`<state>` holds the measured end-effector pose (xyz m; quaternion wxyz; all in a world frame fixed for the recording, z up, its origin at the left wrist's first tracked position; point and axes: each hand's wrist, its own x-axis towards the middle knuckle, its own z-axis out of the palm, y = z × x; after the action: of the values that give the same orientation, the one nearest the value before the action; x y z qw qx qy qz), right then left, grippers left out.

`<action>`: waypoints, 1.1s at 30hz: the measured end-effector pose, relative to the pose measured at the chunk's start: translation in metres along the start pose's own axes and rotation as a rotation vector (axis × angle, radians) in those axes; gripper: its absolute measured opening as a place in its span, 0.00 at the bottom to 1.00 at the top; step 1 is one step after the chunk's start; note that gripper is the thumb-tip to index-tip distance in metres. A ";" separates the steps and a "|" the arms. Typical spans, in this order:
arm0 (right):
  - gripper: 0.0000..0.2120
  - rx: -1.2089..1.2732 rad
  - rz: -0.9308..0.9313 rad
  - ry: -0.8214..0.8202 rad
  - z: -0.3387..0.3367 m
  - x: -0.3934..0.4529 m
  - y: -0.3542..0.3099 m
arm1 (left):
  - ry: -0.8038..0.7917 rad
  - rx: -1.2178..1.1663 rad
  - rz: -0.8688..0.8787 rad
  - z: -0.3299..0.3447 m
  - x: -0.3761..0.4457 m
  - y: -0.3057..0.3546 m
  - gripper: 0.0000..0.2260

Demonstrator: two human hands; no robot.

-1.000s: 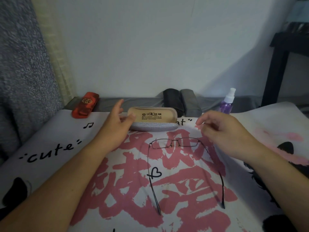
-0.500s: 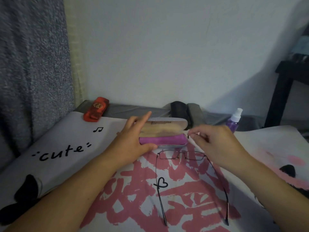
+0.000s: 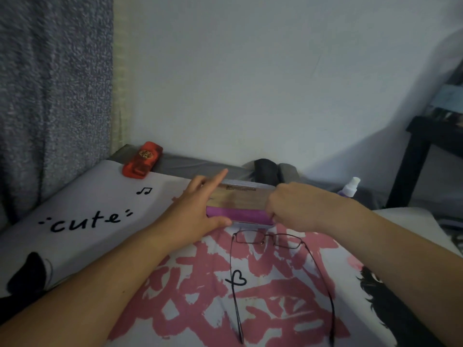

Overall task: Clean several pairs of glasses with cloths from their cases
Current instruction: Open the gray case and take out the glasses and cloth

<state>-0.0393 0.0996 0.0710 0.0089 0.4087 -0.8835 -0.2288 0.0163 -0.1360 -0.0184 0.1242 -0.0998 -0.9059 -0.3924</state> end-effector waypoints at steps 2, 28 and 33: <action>0.17 -0.102 -0.048 0.010 -0.004 -0.001 -0.003 | -0.007 -0.008 -0.002 0.000 -0.001 0.001 0.45; 0.11 1.651 0.669 1.127 -0.031 -0.032 0.041 | 0.030 0.036 0.034 0.021 0.013 0.015 0.42; 0.11 1.651 0.600 1.048 -0.033 -0.025 0.047 | 0.012 0.095 0.052 0.034 0.028 0.028 0.41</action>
<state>-0.0494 0.1311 0.1242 0.1667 0.0978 -0.7165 0.6703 -0.0079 -0.0898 -0.0137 0.1445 -0.1148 -0.9198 -0.3462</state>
